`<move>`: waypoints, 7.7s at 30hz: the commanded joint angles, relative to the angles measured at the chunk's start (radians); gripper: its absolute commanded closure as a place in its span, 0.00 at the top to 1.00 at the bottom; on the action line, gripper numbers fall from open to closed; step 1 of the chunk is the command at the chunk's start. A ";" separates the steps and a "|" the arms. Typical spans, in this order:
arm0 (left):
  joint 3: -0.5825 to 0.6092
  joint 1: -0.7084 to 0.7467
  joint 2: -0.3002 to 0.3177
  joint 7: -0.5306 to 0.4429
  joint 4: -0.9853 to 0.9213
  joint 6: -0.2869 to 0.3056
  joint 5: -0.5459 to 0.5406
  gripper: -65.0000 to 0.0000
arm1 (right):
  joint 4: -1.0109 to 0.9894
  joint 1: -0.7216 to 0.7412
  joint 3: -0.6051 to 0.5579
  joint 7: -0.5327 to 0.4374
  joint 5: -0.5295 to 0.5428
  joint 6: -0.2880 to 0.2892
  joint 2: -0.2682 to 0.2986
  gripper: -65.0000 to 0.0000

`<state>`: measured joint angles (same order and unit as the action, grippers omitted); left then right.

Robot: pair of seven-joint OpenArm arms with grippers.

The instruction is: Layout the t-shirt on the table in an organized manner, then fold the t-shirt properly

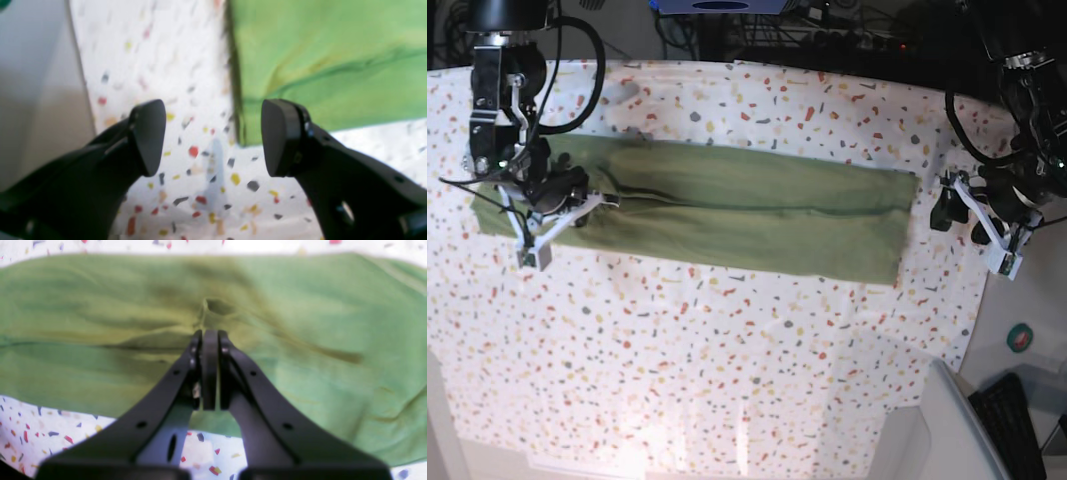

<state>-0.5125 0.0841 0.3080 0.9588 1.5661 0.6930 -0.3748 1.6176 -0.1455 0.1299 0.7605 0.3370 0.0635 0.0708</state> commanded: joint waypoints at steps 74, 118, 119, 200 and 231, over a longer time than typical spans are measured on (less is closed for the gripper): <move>0.624 -0.017 -0.037 -0.154 0.058 -0.240 0.052 0.00 | 0.163 -0.079 0.007 -0.026 0.014 0.008 0.028 0.47; 0.668 -0.077 -0.060 -0.071 0.017 -0.238 0.046 0.54 | 0.163 -0.072 0.007 -0.026 0.014 0.008 0.028 0.47; 0.688 -0.079 -0.060 -0.071 0.017 -0.238 0.049 0.61 | 0.163 -0.072 0.007 -0.026 0.014 0.008 0.028 0.47; 0.061 -0.042 0.075 -0.315 -0.312 -0.089 0.221 0.00 | -0.290 0.004 0.299 -0.023 0.528 0.157 0.074 0.68; 0.394 -0.286 -0.083 -0.358 -0.608 -0.091 0.227 0.00 | -0.506 0.063 0.147 -0.028 0.528 0.246 0.047 0.33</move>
<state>-0.1177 -0.1955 0.2184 0.5785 0.9497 0.5995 -0.1581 1.1057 -0.0841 0.2749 0.7311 0.8818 0.3126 0.1070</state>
